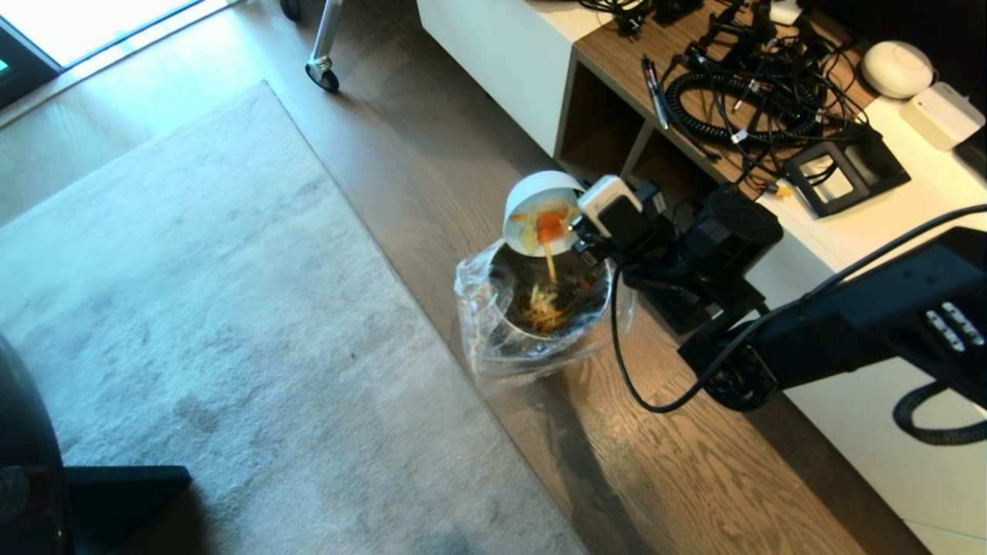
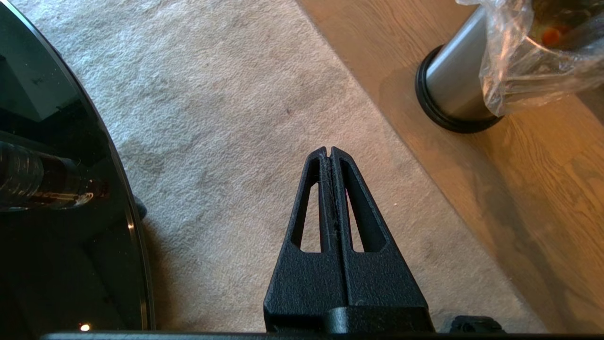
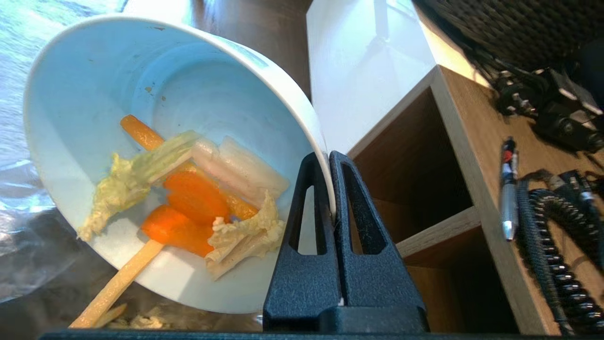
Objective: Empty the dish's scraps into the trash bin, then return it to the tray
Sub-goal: Pour the leftover food from the bowl into the trash can
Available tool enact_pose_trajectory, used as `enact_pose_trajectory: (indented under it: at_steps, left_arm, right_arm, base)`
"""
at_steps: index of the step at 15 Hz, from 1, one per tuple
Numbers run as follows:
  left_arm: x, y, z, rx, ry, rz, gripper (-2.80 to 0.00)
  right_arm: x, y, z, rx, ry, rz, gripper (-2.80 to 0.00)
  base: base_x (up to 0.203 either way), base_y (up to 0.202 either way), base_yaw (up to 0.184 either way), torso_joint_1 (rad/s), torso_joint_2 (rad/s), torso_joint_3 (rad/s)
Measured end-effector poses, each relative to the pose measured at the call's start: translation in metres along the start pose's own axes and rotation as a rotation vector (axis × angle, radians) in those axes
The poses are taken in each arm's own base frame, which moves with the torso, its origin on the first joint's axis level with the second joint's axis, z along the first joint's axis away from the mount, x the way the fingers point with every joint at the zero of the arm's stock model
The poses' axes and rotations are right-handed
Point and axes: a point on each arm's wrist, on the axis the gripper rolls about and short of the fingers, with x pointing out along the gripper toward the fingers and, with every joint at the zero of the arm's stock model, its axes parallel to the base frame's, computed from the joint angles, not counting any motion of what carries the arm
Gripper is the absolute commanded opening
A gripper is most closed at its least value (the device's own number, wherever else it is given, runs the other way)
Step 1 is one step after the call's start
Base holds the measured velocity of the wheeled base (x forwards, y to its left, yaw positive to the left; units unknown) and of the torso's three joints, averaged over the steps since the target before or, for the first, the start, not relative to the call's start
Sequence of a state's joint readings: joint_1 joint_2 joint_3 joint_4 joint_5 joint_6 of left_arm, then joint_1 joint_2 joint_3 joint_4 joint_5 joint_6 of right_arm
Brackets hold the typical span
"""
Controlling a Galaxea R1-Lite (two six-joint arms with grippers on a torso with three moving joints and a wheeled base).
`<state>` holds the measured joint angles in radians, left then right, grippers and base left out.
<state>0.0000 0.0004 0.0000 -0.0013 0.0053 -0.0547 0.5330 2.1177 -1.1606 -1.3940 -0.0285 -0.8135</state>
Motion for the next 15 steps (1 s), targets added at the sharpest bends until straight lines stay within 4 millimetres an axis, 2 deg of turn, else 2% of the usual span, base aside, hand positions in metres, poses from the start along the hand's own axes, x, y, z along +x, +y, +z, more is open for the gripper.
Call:
enact_pose_trajectory:
  at_steps: [4, 8, 15]
  left_arm:
    - [0.000, 0.000, 0.000, 0.000, 0.000, 0.001, -2.80]
    - [0.000, 0.000, 0.000, 0.000, 0.000, 0.000, -2.80]
    - [0.000, 0.000, 0.000, 0.000, 0.000, 0.000, -2.80]
  right_arm:
    - [0.001, -0.009, -0.004, -0.093, -0.082, 0.009, -2.80]
    - [0.002, -0.022, -0.010, -0.167, -0.094, -0.033, -2.80]
    - [0.008, -0.030, 0.000, -0.277, -0.229, -0.013, -2.80]
  base:
    - [0.000, 0.000, 0.000, 0.000, 0.00, 0.000]
    - [0.000, 0.000, 0.000, 0.000, 0.00, 0.000]
    - [0.000, 0.000, 0.000, 0.000, 0.00, 0.000]
